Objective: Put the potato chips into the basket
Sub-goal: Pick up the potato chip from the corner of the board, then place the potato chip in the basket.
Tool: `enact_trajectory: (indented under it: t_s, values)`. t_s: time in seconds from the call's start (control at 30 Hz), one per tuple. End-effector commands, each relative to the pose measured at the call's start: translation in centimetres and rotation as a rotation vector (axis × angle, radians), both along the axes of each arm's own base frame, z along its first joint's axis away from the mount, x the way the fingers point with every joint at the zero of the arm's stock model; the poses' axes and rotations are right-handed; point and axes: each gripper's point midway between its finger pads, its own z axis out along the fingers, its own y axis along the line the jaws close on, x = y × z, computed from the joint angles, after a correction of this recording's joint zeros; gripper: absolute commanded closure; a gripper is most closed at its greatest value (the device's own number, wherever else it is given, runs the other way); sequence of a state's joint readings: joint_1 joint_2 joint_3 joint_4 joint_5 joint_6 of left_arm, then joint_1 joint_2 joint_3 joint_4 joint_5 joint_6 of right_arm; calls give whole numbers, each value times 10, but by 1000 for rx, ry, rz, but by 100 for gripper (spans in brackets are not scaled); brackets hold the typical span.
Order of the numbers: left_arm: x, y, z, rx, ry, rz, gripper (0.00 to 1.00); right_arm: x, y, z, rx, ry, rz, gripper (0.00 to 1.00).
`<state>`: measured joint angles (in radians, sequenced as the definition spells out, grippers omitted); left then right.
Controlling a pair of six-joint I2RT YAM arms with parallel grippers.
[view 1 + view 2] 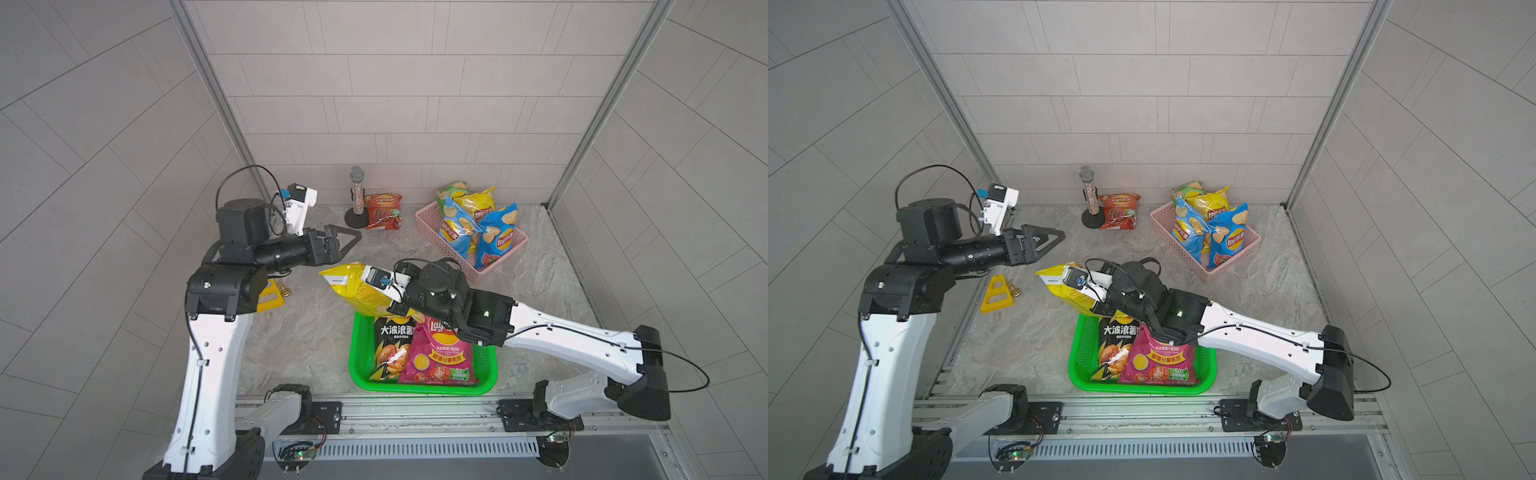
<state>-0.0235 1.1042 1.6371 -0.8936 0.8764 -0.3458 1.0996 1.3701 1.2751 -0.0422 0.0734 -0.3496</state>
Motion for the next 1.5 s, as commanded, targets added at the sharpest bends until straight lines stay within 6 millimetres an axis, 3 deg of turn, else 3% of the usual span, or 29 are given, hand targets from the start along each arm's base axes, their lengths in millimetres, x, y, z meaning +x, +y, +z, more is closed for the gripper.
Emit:
enact_trajectory:
  t_s: [0.0,0.17,0.37,0.7,0.87,1.03,1.2,1.33,1.47]
  values:
    - [18,20,-16,50,54,77,0,5,-14,9,32,-9,11,100]
    - [40,40,-50,139,97,167,0,12,-19,2,73,21,42,100]
    - [45,49,-84,226,126,180,0,13,-13,-8,88,9,57,100]
    - [51,70,-91,323,117,278,0,21,6,14,143,-17,81,100]
    - [52,73,-101,338,136,283,0,25,11,-4,116,7,79,100]
    - [50,69,-111,342,150,254,0,23,1,-25,87,14,58,100]
    - [45,63,-115,332,150,211,3,5,-7,-37,80,73,103,100]
    - [41,58,-122,321,160,174,4,-20,-15,-43,92,97,131,100]
    - [41,55,-132,323,184,149,4,-47,-22,-63,62,162,162,100]
